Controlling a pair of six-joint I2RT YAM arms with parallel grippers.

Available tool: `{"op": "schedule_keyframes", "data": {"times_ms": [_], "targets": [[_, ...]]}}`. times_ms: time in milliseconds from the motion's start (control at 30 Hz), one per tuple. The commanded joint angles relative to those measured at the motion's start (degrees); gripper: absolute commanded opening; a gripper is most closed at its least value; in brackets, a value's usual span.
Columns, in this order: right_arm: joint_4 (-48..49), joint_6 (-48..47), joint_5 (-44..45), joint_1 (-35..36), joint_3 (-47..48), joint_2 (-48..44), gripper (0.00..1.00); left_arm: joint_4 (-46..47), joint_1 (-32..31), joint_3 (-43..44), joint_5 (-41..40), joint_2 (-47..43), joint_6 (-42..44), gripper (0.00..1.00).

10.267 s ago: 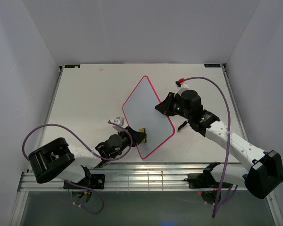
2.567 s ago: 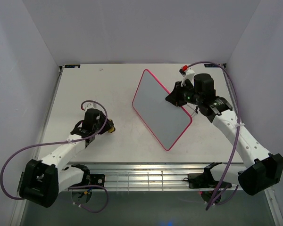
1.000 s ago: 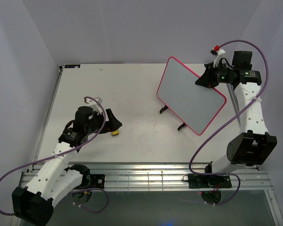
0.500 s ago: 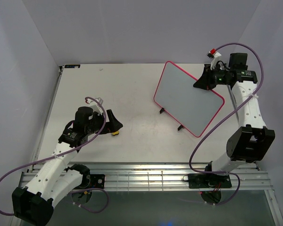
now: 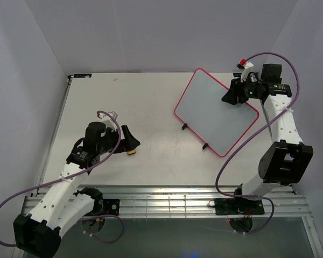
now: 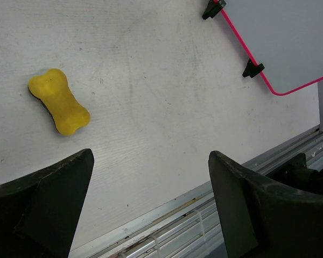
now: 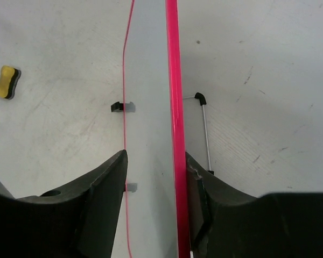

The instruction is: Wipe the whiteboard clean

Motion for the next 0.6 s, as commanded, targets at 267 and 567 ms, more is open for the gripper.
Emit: {"op": "schedule_keyframes", "data": {"times_ms": [267, 567], "targets": [[2.0, -7.4, 3.9, 0.0, -0.7, 5.9, 0.53, 1.0, -0.3, 0.6, 4.6, 0.4, 2.1, 0.98], [0.9, -7.4, 8.4, 0.1, 3.9, 11.4, 0.61, 2.6, -0.3, 0.3, 6.4, 0.8, 3.9, 0.98]]}}
